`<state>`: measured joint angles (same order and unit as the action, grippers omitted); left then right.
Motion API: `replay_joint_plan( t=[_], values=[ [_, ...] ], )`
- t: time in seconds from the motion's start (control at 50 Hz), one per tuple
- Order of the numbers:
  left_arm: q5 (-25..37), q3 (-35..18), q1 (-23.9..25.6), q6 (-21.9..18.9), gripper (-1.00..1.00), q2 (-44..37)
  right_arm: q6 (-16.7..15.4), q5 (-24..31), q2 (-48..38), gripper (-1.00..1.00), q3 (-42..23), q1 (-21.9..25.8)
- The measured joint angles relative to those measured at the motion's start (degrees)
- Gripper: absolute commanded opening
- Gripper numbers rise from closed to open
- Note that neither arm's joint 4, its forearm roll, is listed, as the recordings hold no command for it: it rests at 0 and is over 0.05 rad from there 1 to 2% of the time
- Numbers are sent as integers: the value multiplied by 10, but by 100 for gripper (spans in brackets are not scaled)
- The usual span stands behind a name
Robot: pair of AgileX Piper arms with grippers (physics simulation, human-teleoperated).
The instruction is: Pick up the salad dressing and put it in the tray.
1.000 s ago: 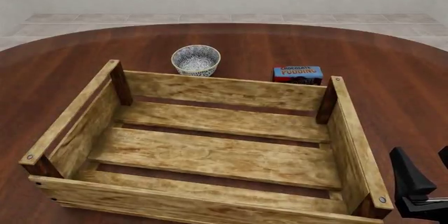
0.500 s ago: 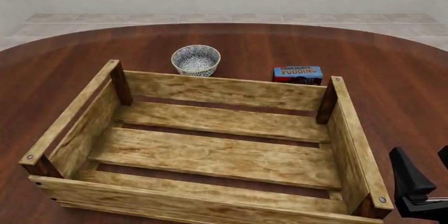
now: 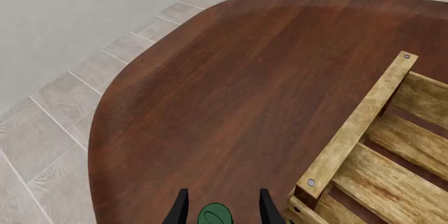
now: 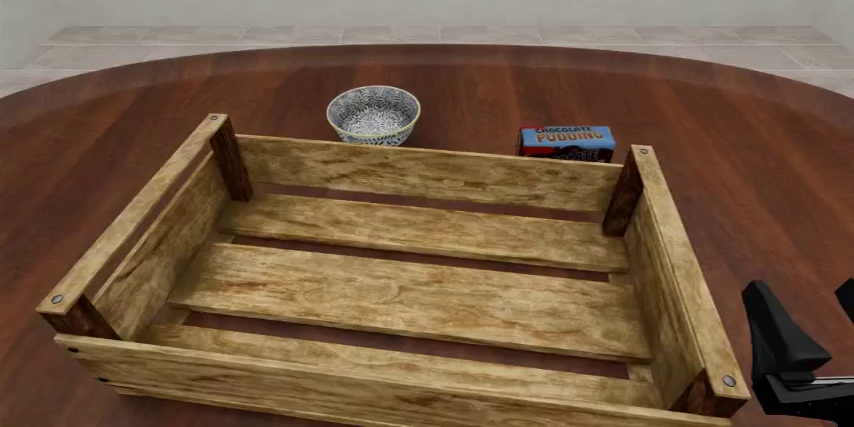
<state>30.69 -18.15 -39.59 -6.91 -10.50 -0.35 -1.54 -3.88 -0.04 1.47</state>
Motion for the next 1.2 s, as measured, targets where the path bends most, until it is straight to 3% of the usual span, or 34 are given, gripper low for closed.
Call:
replay_joint_plan(
  t=[1.2],
  values=[
    [-53, 72, -30, -12, 100, -41, 3, 2, 2, 100, 0, -1]
  ],
)
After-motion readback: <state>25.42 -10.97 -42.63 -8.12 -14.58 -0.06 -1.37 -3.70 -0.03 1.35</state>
